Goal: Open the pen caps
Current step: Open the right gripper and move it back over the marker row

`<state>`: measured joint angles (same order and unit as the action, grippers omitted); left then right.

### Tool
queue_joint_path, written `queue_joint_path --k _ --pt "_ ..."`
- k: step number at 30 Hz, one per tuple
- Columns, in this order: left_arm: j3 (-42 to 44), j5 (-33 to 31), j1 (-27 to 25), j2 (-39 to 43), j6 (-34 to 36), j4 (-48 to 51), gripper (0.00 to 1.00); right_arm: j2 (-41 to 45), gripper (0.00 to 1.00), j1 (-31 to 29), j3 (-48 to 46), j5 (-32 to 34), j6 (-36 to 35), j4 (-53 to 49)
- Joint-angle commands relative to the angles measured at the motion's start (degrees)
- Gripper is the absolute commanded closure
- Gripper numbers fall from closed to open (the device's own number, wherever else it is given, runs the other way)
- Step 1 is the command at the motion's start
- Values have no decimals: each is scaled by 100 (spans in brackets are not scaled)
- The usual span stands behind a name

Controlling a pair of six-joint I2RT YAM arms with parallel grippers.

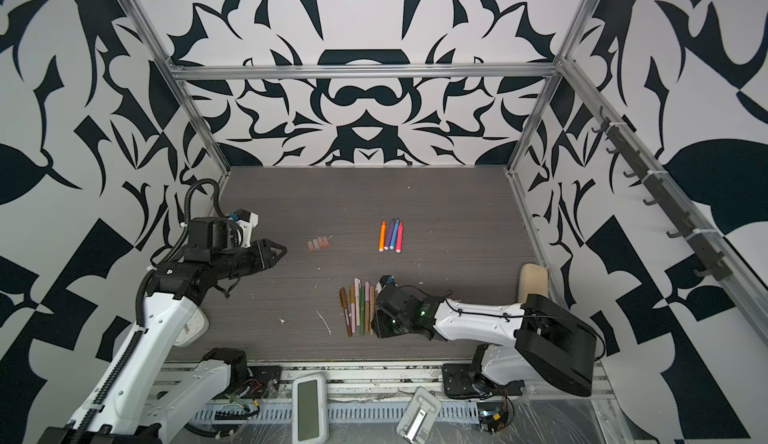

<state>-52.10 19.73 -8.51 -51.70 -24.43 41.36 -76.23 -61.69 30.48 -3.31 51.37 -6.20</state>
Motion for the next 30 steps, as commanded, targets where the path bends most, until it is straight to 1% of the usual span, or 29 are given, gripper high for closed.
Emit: queue_joint_path --k 1,5,6,7,8,12,18,21,23,26,28,30 --pt "61 -70 -19 79 -18 131 57 -261 68 -288 520 1034 372 -461" --pt "68 -97 -30 108 -16 132 57 -594 76 -447 865 1383 539 -882" --pt "63 -83 -36 108 -14 127 57 -655 77 -462 920 1385 585 -958" --pt "68 -87 -36 100 -10 129 57 -690 79 -475 963 1593 628 -1033" --pt "67 -87 -36 99 -11 126 56 -747 80 -479 1017 1667 681 -1162" --pt "68 -74 -36 90 -10 121 57 -849 80 -498 1138 1916 884 -1569" --pt "69 -62 -36 73 -10 119 56 -933 80 -515 1250 2019 971 -1783" --pt "67 -68 -36 66 -12 123 56 -862 78 -554 1326 2027 911 -1779" --pt "65 -65 -36 64 -17 125 56 -719 71 -633 1316 2023 759 -1574" --pt "67 -65 -36 56 -17 120 56 -475 60 -759 1203 1866 444 -1009" --pt "68 -57 -36 47 -18 123 56 -415 60 -783 1145 1759 347 -739" --pt "68 -57 -36 38 -18 125 56 -485 62 -788 1191 1746 349 -797"
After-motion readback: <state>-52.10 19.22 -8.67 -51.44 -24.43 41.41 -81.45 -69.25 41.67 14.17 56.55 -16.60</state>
